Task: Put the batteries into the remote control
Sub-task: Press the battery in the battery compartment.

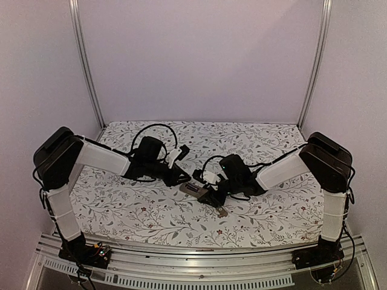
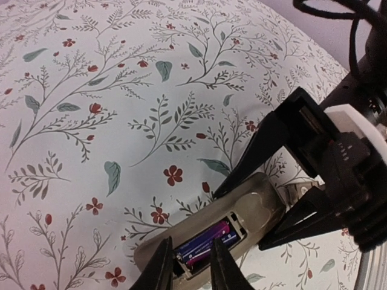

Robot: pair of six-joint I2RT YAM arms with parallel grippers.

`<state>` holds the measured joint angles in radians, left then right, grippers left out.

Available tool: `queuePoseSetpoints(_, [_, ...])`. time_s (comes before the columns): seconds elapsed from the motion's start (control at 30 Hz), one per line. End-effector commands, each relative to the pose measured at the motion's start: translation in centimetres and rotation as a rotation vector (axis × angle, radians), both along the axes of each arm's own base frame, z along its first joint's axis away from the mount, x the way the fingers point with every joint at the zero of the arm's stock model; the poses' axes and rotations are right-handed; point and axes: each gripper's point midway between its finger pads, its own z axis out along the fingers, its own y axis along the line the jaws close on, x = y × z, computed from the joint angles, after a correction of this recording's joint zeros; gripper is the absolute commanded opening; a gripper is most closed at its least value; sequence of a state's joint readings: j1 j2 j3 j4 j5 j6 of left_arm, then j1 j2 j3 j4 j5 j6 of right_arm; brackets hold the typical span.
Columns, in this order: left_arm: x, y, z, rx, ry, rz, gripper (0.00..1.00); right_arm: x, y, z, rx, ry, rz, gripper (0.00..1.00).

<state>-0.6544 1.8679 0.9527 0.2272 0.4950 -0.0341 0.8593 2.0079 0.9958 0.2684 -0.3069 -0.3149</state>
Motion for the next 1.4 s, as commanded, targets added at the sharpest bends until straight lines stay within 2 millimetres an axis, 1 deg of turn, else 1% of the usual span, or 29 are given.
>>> queuePoseSetpoints(0.0, [-0.7, 0.1, -2.6, 0.056, 0.075, -0.013, 0.2, -0.7, -0.7, -2.1, -0.07, 0.035, 0.003, 0.59])
queuePoseSetpoints(0.1, [-0.7, 0.0, -3.0, 0.063, 0.091, -0.01, 0.15, -0.6, -0.7, -2.0, -0.068, 0.035, 0.001, 0.58])
queuePoseSetpoints(0.3, [-1.0, -0.2, -3.1, 0.058, 0.1, -0.018, 0.14, -0.6, -0.7, -1.9, -0.066, 0.036, -0.002, 0.57])
queuePoseSetpoints(0.57, [-2.0, -0.6, -3.5, 0.059, 0.137, -0.039, 0.1, -0.5, -0.8, -1.9, -0.069, 0.036, -0.014, 0.56])
queuePoseSetpoints(0.7, [-2.4, -0.9, -3.4, 0.059, 0.137, -0.05, 0.09, -0.5, -0.7, -1.9, -0.064, 0.044, -0.017, 0.56])
queuePoseSetpoints(0.97, [-3.1, -1.8, -5.1, 0.097, 0.151, -0.076, 0.06, -0.4, -0.7, -1.7, -0.061, 0.043, -0.022, 0.55])
queuePoseSetpoints(1.13, [-3.7, -1.6, -5.9, 0.144, 0.161, -0.086, 0.05, -0.4, -0.7, -1.7, -0.062, 0.041, -0.025, 0.54])
queuePoseSetpoints(1.3, [-4.5, -1.2, -5.8, 0.165, 0.161, -0.093, 0.04, -0.2, -0.7, -1.7, -0.063, 0.04, -0.033, 0.54])
queuePoseSetpoints(1.37, [-4.7, -1.0, -6.2, 0.183, 0.162, -0.088, 0.04, -0.2, -0.7, -1.6, -0.062, 0.04, -0.036, 0.54])
